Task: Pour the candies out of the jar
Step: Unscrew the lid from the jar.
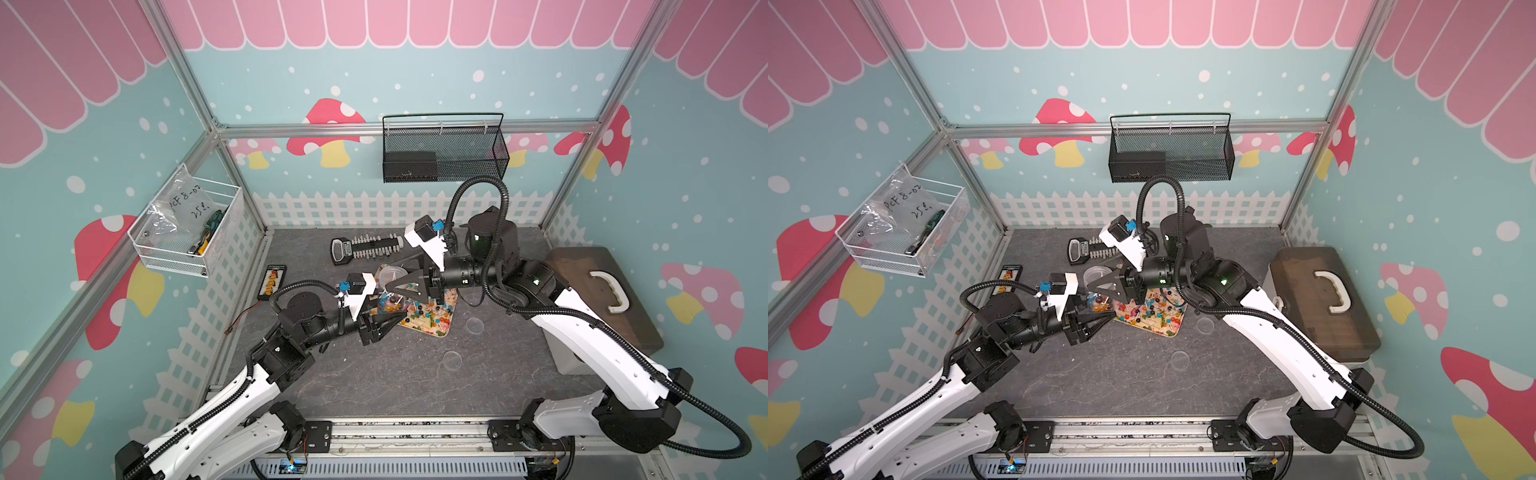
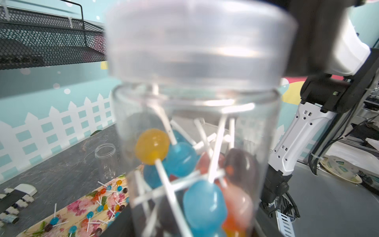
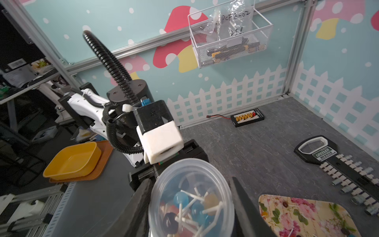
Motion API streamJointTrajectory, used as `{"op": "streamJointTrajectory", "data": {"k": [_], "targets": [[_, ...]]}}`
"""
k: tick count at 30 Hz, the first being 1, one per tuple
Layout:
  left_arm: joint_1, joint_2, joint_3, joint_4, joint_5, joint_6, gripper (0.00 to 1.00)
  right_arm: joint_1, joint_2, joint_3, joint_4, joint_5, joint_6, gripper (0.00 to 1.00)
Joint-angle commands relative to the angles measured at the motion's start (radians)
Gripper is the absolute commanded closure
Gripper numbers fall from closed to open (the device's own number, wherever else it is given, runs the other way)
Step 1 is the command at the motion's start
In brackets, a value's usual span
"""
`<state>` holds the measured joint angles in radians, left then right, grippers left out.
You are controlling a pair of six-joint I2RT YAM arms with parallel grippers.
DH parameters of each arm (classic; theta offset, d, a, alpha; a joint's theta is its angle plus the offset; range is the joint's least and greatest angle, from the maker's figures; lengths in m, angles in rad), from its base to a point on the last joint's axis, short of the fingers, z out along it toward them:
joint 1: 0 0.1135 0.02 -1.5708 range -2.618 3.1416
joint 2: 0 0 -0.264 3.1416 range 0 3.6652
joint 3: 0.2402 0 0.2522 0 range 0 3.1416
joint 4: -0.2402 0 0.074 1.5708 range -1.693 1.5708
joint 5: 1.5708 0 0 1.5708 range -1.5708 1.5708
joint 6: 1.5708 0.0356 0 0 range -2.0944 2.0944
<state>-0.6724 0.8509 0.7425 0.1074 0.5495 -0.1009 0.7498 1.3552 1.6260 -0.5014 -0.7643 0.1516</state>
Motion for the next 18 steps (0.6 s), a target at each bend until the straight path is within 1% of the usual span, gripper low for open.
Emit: {"op": "streamJointTrajectory", "data": {"k": [1,5,12,13,14,17,18], "targets": [[0.004,0.011,0.042,-0.024,0.099,-0.035,0.40,-0.056,-0.011,0.063,0.012,-0.256,-0.198,0.64],[0.003,0.035,0.058,-0.024,0.157,-0.047,0.41,-0.082,0.020,0.089,0.012,-0.387,-0.230,0.64],[0.004,0.045,0.069,-0.027,0.164,-0.037,0.40,-0.087,0.037,0.092,0.012,-0.386,-0.228,0.61],[0.004,0.045,0.069,-0.027,0.161,-0.036,0.41,-0.087,0.034,0.089,0.011,-0.375,-0.227,0.59],[0.004,0.044,0.069,-0.027,0.157,-0.035,0.40,-0.087,0.031,0.088,0.009,-0.359,-0.224,0.54],[0.003,0.040,0.061,-0.025,0.125,-0.029,0.41,-0.086,0.007,0.077,0.008,-0.290,-0.207,0.33],[0.003,0.034,0.056,-0.020,0.110,-0.028,0.41,-0.086,-0.004,0.069,0.011,-0.278,-0.199,0.27]]}}
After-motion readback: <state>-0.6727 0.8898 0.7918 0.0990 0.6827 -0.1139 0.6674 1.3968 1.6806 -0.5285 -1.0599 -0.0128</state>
